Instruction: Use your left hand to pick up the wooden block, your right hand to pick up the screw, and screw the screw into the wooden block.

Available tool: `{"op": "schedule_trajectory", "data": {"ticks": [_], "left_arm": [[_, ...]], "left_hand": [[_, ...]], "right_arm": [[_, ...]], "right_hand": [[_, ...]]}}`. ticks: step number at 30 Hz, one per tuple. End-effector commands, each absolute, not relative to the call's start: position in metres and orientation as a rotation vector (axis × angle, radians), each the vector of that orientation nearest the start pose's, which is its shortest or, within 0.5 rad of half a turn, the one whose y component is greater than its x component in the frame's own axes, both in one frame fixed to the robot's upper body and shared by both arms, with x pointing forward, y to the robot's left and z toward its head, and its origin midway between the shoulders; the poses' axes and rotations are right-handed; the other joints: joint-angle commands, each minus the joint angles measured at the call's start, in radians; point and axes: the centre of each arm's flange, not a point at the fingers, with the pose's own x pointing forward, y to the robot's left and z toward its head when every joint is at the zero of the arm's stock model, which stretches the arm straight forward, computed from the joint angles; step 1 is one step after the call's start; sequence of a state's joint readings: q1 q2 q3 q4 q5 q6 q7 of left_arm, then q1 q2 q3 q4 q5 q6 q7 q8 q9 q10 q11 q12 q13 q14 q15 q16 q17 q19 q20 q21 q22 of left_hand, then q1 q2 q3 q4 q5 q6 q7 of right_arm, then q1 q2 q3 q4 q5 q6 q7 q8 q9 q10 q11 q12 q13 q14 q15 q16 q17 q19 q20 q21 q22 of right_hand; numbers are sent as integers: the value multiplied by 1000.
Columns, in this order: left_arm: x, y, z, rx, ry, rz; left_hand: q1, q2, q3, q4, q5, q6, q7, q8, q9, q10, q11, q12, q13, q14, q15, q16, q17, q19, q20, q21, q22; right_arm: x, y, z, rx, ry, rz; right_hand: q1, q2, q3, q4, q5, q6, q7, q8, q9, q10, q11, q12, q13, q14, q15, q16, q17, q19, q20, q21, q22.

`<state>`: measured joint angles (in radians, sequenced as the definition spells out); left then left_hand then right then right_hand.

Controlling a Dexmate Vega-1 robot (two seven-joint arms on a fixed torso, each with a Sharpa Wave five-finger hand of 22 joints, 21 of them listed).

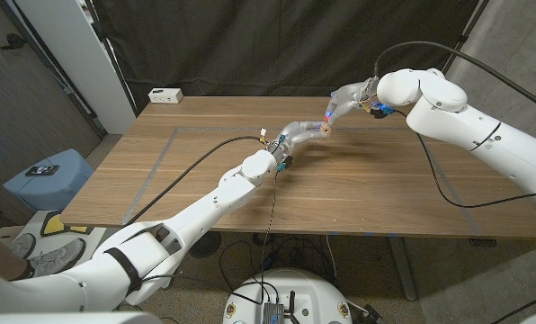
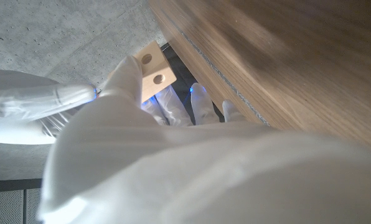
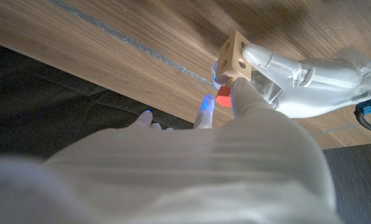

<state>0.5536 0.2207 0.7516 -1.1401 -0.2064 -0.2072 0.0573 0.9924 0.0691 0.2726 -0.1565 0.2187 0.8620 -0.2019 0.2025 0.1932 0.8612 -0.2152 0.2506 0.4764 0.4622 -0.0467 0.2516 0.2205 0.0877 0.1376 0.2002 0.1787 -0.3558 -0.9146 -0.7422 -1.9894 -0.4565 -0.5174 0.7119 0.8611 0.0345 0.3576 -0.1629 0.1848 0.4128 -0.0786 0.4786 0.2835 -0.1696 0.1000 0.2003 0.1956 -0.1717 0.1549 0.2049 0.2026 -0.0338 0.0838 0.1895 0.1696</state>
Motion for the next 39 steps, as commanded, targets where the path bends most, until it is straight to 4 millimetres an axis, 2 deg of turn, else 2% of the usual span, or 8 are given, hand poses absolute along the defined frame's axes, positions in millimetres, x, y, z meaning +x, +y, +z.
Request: {"op": "schedule_trajectory", "data": {"ticks": [1,23,39], "left_arm": [[663,34,0,396,-633,-465],[659,34,-1,398,-637,-464],[659,33,-2,396,-634,-462]], "left_hand": [[6,13,3,4,6,17,8,5,2,13,-7,7,85,8,-81,-2,6,1,8,5,5],[6,12,2,4,6,17,10,5,2,12,-7,6,86,8,-81,-3,6,1,8,5,5],[7,12,2,5,6,18,10,5,2,13,-7,6,86,9,-80,-2,6,1,8,5,5]], "right_arm": [[554,-207,152,-1612,-256,217],[548,-208,150,-1607,-271,221],[545,-204,151,-1611,-288,228]], "right_hand": [[13,1,5,4,-1,9,-5,13,7,-57,-5,11,2,-98,-5,3,1,9,1,7,3],[19,5,2,5,-3,44,-1,57,36,-32,-8,14,2,-89,-11,7,2,17,-2,8,3],[20,4,-3,6,-4,51,6,80,55,-18,-5,14,2,-83,-8,8,2,21,-2,8,3]]}}
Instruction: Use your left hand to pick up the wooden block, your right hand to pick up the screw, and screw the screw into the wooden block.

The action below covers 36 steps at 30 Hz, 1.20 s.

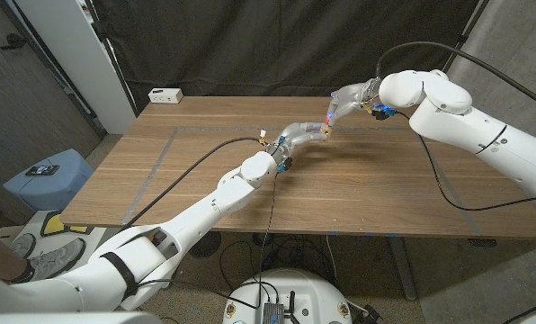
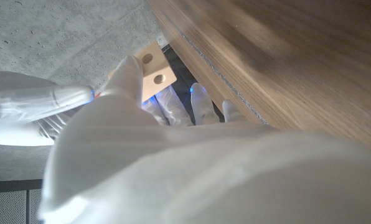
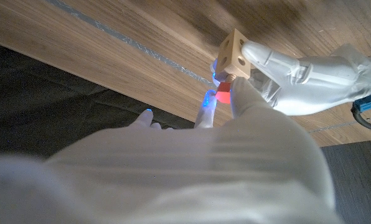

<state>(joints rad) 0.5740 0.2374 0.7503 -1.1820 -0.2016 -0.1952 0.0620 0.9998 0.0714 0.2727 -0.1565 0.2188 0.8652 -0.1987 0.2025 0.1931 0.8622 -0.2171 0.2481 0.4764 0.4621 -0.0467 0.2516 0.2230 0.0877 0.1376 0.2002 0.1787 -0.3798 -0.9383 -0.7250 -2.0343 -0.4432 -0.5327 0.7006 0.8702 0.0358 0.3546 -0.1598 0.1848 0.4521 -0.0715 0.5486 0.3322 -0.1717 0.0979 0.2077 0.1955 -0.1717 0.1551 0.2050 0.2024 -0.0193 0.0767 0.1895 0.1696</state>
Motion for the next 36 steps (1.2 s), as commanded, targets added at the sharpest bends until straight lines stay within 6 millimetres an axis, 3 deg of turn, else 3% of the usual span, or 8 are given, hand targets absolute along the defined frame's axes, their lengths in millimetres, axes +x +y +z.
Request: {"op": "schedule_trajectory", "data": {"ticks": [1,22,36], "left_arm": [[660,33,-2,396,-634,-462],[667,29,0,397,-624,-467],[667,25,1,402,-622,-466]], "left_hand": [[-1,10,2,5,6,15,7,5,2,12,-5,8,86,8,-80,-2,3,1,8,5,5],[1,11,3,4,7,16,8,5,2,13,-5,8,87,9,-80,-3,3,1,9,5,5],[1,12,4,5,7,16,9,5,2,13,-4,8,88,9,-80,-3,3,1,9,5,5]], "right_arm": [[546,-204,151,-1610,-287,227],[558,-208,152,-1594,-287,230],[561,-213,149,-1582,-294,223]], "right_hand": [[11,2,0,3,-4,13,-1,12,7,-15,-3,7,2,-82,-9,8,3,7,5,8,3],[19,7,-3,2,-4,71,-1,74,43,29,1,13,2,-59,-13,15,4,24,4,11,3],[24,11,-4,3,-4,71,0,93,60,39,0,11,1,-50,-17,18,4,33,3,12,3]]}}
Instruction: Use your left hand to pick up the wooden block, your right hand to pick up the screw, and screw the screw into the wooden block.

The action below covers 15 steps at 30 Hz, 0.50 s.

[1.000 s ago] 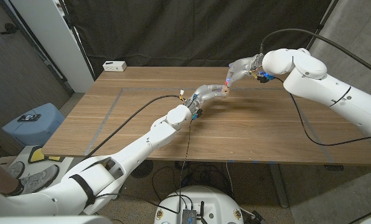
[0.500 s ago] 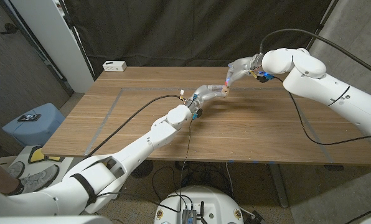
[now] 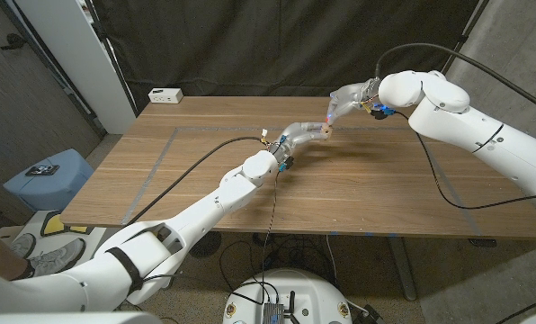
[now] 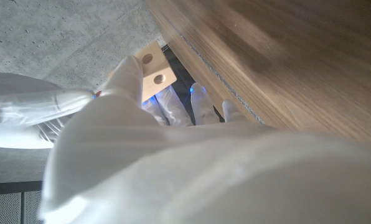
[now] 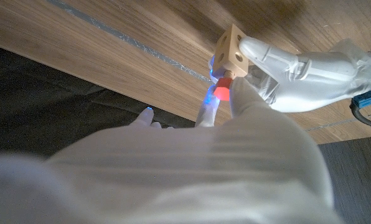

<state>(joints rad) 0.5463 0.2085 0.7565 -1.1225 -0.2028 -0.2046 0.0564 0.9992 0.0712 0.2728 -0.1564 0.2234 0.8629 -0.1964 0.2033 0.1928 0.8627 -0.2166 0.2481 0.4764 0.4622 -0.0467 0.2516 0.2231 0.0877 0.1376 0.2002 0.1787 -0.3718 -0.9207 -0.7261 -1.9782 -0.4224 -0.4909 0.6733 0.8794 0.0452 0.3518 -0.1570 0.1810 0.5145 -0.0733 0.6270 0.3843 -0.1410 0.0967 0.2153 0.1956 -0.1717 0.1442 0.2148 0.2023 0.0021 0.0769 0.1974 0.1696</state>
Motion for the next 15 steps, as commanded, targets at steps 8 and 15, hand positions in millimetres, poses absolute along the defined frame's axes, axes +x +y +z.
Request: {"op": "schedule_trajectory", "data": {"ticks": [8,15], "left_arm": [[666,24,0,401,-620,-468],[665,23,-1,403,-620,-473]], "left_hand": [[1,13,4,5,2,18,6,4,2,13,-5,8,88,9,-80,-4,4,4,8,6,5],[2,12,4,4,2,18,7,4,2,13,-5,8,89,10,-78,-4,3,5,8,7,5]], "right_arm": [[560,-214,148,-1590,-297,207],[557,-214,146,-1597,-299,193]], "right_hand": [[17,4,-4,0,-1,29,1,38,22,31,0,7,1,-38,-10,11,5,23,1,6,3],[17,6,-6,2,-1,46,-4,57,32,48,-5,9,0,-25,-17,15,6,30,3,7,3]]}}
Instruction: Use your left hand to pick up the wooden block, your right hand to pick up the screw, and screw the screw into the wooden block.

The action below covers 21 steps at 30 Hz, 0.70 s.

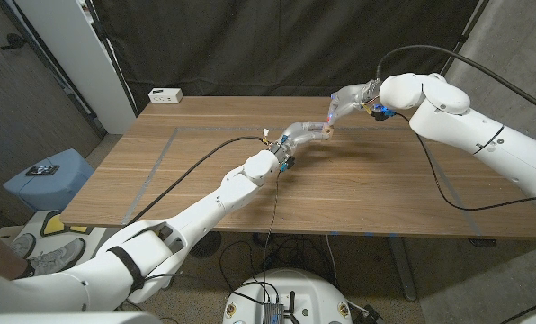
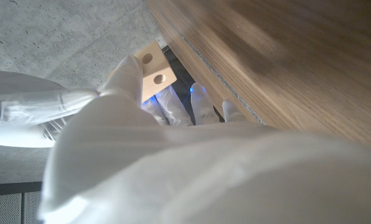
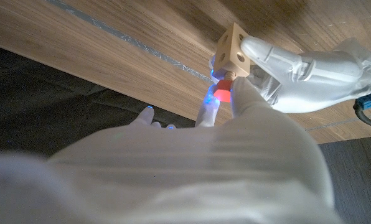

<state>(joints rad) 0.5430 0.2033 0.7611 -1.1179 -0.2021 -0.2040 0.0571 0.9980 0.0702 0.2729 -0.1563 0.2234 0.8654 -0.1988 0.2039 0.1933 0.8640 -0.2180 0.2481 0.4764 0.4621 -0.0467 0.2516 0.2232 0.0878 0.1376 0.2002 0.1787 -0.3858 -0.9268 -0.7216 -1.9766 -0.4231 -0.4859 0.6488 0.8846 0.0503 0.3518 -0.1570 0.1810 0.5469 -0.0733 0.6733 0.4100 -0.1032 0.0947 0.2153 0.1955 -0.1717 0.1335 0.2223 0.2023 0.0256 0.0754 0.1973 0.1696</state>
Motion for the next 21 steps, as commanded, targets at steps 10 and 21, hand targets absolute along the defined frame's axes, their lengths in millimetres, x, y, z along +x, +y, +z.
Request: {"op": "schedule_trajectory", "data": {"ticks": [10,21], "left_arm": [[663,22,-1,403,-621,-476],[660,24,-3,401,-621,-472]], "left_hand": [[5,13,4,3,3,13,9,2,2,12,-3,8,89,12,-78,-3,3,6,7,7,5],[5,15,5,4,3,12,11,2,2,12,-3,7,90,12,-77,-3,3,7,7,7,5]], "right_arm": [[555,-213,144,-1610,-295,170],[557,-210,141,-1614,-292,165]], "right_hand": [[5,0,-12,6,-3,35,-10,37,21,38,-9,13,0,-7,-11,13,7,17,7,7,3],[-1,1,-17,10,-4,35,-9,49,30,48,-8,12,0,1,-13,14,8,23,7,7,3]]}}
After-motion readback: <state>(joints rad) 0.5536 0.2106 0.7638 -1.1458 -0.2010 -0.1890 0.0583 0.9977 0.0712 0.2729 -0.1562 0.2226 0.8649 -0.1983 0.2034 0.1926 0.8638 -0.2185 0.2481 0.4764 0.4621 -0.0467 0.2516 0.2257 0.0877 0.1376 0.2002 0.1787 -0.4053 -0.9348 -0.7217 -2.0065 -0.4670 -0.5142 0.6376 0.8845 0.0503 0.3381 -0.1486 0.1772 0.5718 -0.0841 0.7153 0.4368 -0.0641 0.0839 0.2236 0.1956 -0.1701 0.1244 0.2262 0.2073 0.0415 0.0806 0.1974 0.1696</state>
